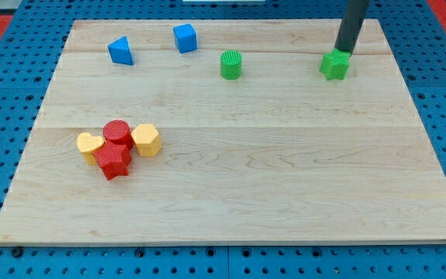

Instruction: Slide the green star towards the center right of the board

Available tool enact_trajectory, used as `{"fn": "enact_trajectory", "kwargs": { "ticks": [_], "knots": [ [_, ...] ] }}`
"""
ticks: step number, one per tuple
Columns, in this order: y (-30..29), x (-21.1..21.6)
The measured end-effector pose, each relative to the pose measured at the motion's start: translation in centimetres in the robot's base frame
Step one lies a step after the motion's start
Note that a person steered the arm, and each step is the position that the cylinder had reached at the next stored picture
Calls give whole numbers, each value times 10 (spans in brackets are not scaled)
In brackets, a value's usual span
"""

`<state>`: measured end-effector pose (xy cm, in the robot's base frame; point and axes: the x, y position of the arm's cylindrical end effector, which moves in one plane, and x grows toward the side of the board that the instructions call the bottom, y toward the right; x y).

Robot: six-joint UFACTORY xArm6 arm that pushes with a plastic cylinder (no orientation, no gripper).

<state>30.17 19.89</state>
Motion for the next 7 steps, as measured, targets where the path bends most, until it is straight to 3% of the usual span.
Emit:
{"fn": "enact_trajectory", "kwargs": {
  "ticks": [1, 3, 5, 7],
  "knots": [
    [-10, 39],
    [-4, 15],
    [-8, 82],
    [-25, 34]
  ]
}}
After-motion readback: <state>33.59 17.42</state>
